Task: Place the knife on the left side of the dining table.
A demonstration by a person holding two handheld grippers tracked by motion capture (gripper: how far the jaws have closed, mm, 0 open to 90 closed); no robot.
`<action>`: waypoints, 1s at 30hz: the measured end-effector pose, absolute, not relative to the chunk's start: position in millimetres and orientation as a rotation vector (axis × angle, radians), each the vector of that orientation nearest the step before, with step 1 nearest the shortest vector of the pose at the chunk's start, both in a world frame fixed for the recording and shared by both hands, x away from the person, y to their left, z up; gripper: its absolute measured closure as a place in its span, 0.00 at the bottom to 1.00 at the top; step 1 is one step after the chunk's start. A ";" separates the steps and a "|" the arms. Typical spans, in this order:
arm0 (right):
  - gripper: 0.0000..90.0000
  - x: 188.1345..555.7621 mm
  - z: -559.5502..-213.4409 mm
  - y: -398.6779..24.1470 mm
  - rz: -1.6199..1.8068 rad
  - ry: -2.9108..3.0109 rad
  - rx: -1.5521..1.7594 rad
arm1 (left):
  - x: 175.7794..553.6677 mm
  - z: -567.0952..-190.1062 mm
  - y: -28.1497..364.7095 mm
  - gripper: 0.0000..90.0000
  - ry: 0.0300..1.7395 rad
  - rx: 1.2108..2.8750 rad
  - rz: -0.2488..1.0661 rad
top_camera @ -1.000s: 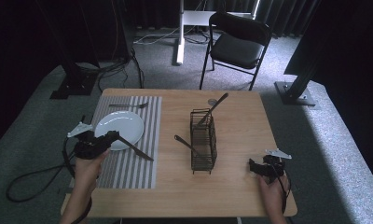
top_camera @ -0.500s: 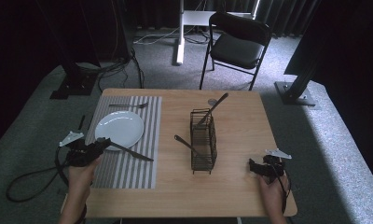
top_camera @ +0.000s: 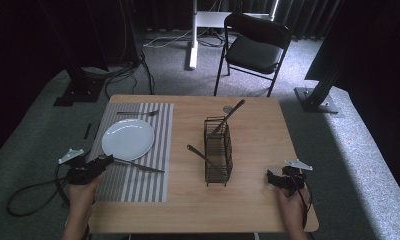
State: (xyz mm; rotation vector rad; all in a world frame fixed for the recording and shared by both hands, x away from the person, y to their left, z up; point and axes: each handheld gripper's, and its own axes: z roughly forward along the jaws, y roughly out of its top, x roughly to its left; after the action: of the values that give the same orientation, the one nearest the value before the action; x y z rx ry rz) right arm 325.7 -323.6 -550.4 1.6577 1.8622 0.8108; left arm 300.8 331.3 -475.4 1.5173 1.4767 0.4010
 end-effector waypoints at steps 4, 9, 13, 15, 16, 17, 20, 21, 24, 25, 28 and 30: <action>0.14 325.7 -550.4 -323.6 0.811 1.862 1.658 | 301.4 -483.7 335.9 0.65 1.512 1.519 0.406; 0.14 325.7 -550.4 -323.6 0.811 1.862 1.658 | 302.3 -494.6 342.7 0.64 1.551 1.515 0.391; 0.14 325.7 -550.4 -323.6 0.811 1.862 1.658 | 304.1 -502.9 346.7 0.64 1.581 1.520 0.383; 0.14 325.7 -550.4 -323.6 0.811 1.862 1.658 | 305.3 -507.4 348.5 0.64 1.594 1.526 0.375; 0.14 325.7 -550.4 -323.6 0.811 1.862 1.657 | 305.8 -509.6 349.3 0.64 1.600 1.526 0.371; 0.14 325.7 -550.4 -323.6 0.811 1.862 1.657 | 306.1 -511.6 349.8 0.64 1.608 1.521 0.365; 0.14 325.7 -550.4 -323.6 0.811 1.862 1.658 | 307.5 -517.7 352.2 0.64 1.626 1.525 0.359; 0.14 325.7 -550.4 -323.6 0.811 1.862 1.658 | 307.5 -517.7 352.2 0.64 1.626 1.525 0.359; 0.14 325.7 -550.4 -323.6 0.811 1.862 1.658 | 308.6 -524.3 353.4 0.64 1.647 1.545 0.350; 0.14 325.7 -550.4 -323.6 0.811 1.862 1.657 | 308.8 -525.5 354.0 0.64 1.643 1.548 0.346; 0.14 325.7 -550.4 -323.6 0.811 1.862 1.658 | 308.2 -525.9 354.5 0.64 1.625 1.534 0.343; 0.15 325.4 -550.2 -323.5 0.814 1.865 1.653 | 309.6 -525.2 353.4 0.61 1.644 1.553 0.356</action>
State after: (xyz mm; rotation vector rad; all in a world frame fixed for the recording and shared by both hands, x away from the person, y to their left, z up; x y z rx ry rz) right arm 325.4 -323.5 -550.2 1.6528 1.8647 0.8138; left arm 309.6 353.4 -525.2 1.5530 1.6440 0.3562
